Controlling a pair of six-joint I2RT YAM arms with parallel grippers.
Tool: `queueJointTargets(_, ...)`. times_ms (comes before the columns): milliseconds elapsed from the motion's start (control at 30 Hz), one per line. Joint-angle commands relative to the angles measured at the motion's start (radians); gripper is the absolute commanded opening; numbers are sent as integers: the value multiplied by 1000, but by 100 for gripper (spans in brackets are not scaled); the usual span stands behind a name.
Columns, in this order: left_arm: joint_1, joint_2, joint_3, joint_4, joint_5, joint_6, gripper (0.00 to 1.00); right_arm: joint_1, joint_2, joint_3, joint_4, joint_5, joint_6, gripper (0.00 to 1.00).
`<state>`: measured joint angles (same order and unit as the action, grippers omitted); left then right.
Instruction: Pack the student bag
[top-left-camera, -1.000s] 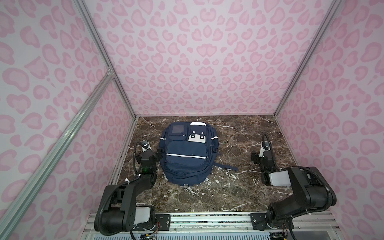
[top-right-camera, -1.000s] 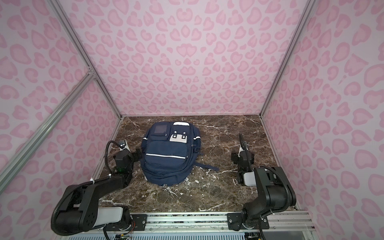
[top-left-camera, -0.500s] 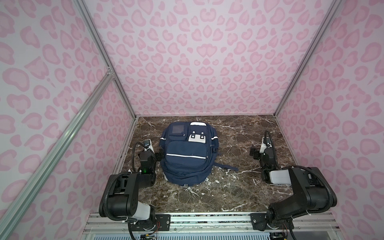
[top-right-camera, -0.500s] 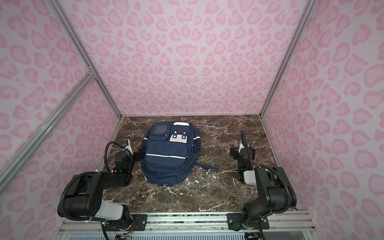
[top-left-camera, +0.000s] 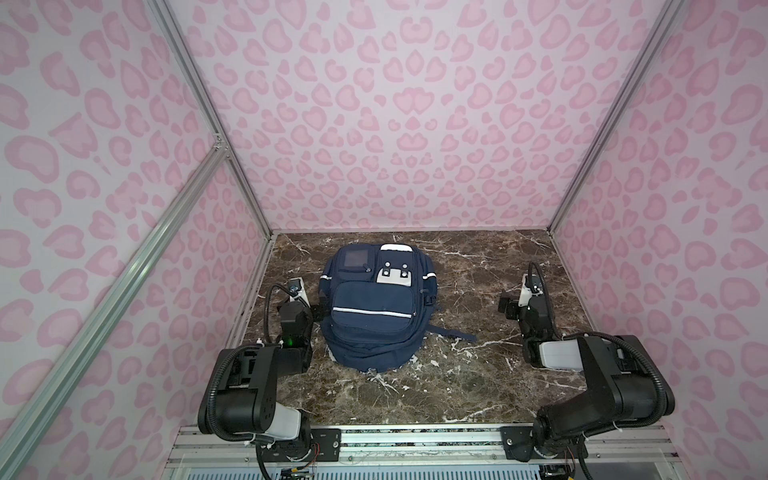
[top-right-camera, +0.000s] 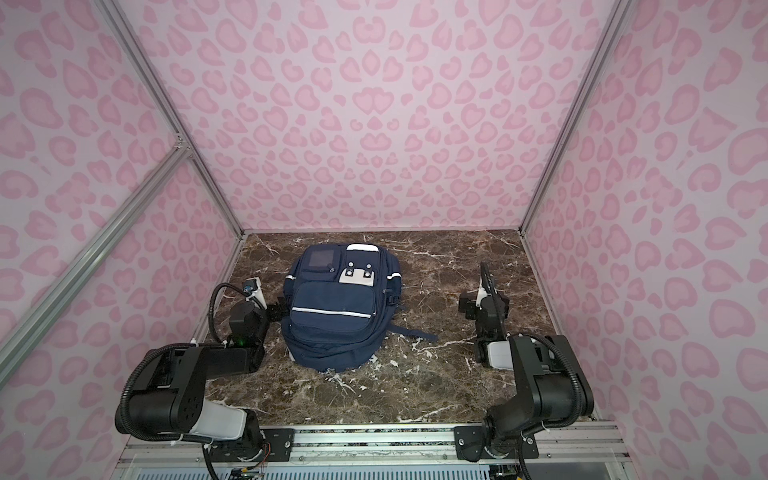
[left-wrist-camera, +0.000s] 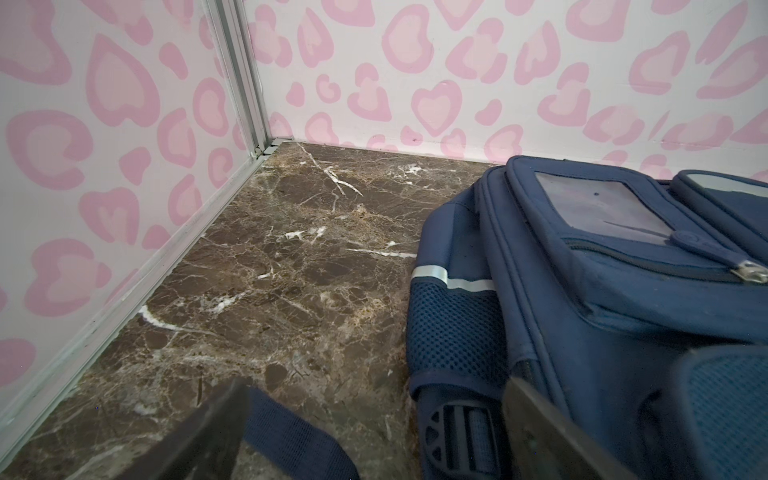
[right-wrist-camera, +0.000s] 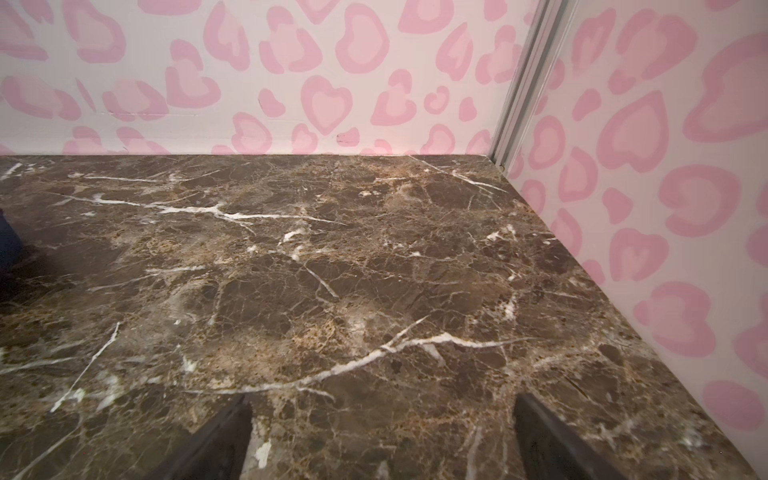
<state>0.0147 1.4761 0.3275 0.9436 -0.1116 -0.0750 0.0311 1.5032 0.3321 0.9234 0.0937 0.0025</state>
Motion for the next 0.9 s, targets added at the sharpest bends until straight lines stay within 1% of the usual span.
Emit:
queueJointTargets(0,1,-2,-1,42,5,13,98,8,-157,-55,1,-145,-73,100)
queueJointTargets(33,1,-2,-1,43,6,13,98,14,-208,-59,-46,-169,-91,100)
queueJointTargets(67,2,-2,-2,41,6,12,98,24,-231,-67,-51,-161,-100,100)
queueJointTargets(100,2,-3,-1,43,6,13,98,32,-221,-80,-19,-139,-100,100)
queueJointTargets(167,1,-2,-1,42,6,13,98,31,-166,-77,20,-128,-97,100)
queueJointTargets(267,1,-3,-2,43,6,14,98,30,-50,-5,-9,-114,-94,100)
queueJointTargets(300,1,-2,-1,43,6,15,98,25,-17,21,-6,-89,-63,100)
queueJointTargets(333,1,-3,-1,42,6,14,98,15,-4,42,-49,-50,-44,100)
queueJointTargets(367,1,-2,-1,43,6,14,98,3,26,48,-36,-23,-16,100)
queueJointTargets(400,1,-2,-1,43,6,14,98,-17,52,20,69,-41,7,100)
queueJointTargets(433,1,-2,-1,42,6,14,98,-27,64,-7,120,-44,19,100)
queueJointTargets(467,1,-2,-1,42,5,14,98,-28,67,0,111,-38,19,100)
queueJointTargets(567,1,-1,1,42,5,14,98,-27,36,38,-19,-42,16,100)
queueJointTargets(667,1,-2,-2,42,6,15,98,-27,57,15,69,-41,21,100)
queueJointTargets(800,1,-1,1,39,5,14,98,-27,37,34,-9,-43,15,100)
queueJointTargets(867,-1,10,20,12,1,14,98,-27,44,26,23,-45,16,100)
